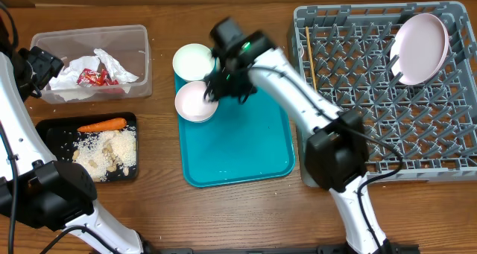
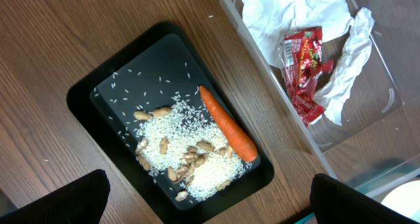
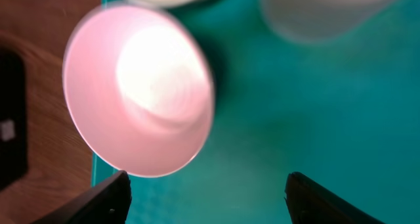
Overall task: Sort waste into correct bins and load items into the dishwasher rack
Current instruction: 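Reach the right gripper to the pink bowl and grasp its rim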
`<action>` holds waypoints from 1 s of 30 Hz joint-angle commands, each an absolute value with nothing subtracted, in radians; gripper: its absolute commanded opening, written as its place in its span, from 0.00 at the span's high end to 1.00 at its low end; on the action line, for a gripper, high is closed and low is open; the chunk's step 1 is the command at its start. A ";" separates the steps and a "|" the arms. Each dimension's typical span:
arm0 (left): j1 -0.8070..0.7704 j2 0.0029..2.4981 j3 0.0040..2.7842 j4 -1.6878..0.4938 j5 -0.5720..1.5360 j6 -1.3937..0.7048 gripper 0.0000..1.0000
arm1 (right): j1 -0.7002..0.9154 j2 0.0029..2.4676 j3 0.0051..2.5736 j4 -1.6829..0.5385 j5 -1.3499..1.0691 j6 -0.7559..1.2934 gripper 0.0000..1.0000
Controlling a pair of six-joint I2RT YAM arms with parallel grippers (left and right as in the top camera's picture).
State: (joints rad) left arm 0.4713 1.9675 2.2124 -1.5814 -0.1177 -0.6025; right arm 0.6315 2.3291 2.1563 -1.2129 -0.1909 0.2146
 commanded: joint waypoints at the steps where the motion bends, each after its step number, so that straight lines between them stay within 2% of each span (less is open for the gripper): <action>1: 0.471 1.971 2.211 -1.581 -0.134 -0.595 0.00 | 0.735 2.301 2.097 -1.176 -0.115 0.107 0.23; 7: 0.471 1.971 2.211 -1.581 -0.134 -0.595 0.00 | 0.828 2.302 2.057 -1.142 0.036 0.184 0.32; 14: 0.471 1.971 2.211 -1.581 -0.134 -0.595 0.00 | 0.821 2.302 2.035 -1.087 0.059 0.233 0.36; 30: 0.471 1.971 2.211 -1.581 -0.134 -0.595 0.00 | 0.813 2.283 2.086 -1.040 0.060 0.253 0.37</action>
State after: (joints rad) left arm 0.4713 1.9675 2.2124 -1.5814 -0.1177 -0.6025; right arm 0.8078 2.3291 2.0430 -1.0721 0.0525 0.2317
